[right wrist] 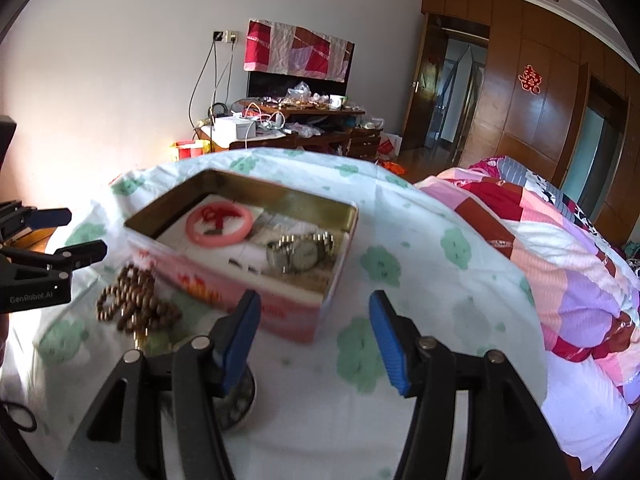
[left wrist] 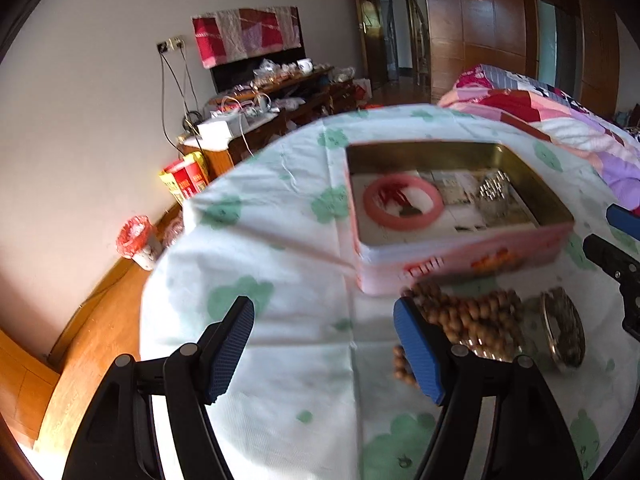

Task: Organize jewelry
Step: 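Return to the pile and grasp the wooden bead strand with the left tool, then grasp the dark bead bracelet with the right tool while the left tool lifts the wooden beads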

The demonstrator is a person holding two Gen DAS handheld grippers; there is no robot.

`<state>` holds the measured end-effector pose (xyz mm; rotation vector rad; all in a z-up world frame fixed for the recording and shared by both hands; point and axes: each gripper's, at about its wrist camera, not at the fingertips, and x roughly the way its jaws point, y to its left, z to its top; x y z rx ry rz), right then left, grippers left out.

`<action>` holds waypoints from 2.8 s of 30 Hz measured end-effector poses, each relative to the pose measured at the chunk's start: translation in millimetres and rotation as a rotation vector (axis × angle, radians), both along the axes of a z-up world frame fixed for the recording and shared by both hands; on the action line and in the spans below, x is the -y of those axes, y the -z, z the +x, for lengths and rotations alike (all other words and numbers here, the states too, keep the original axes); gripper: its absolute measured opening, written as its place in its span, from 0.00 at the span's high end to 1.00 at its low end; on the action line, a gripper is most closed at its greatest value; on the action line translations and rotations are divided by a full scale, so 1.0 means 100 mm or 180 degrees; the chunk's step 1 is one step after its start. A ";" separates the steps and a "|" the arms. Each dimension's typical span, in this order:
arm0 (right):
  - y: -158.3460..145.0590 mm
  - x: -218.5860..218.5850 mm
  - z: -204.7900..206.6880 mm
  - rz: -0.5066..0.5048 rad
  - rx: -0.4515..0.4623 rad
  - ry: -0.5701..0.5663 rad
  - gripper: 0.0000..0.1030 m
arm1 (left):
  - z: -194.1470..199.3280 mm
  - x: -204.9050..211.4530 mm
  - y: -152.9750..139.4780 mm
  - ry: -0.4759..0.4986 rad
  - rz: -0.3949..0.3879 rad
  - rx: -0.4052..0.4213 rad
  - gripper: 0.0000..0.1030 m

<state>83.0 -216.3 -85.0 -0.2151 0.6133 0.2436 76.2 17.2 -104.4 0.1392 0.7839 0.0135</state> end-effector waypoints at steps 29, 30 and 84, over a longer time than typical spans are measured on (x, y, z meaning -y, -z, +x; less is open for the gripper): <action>0.31 -0.07 -0.19 -0.0161 -0.0123 -0.0040 0.39 | -0.08 0.29 0.25 0.0482 -0.0218 -0.0233 0.94; 0.31 -0.06 -0.19 -0.0156 -0.0122 -0.0039 0.39 | -0.09 0.28 0.23 0.0483 -0.0262 -0.0211 0.94; 0.00 -0.39 -0.40 0.0327 -0.0205 -0.0507 0.90 | -0.33 -0.14 -0.42 0.0007 -0.0169 0.0359 0.94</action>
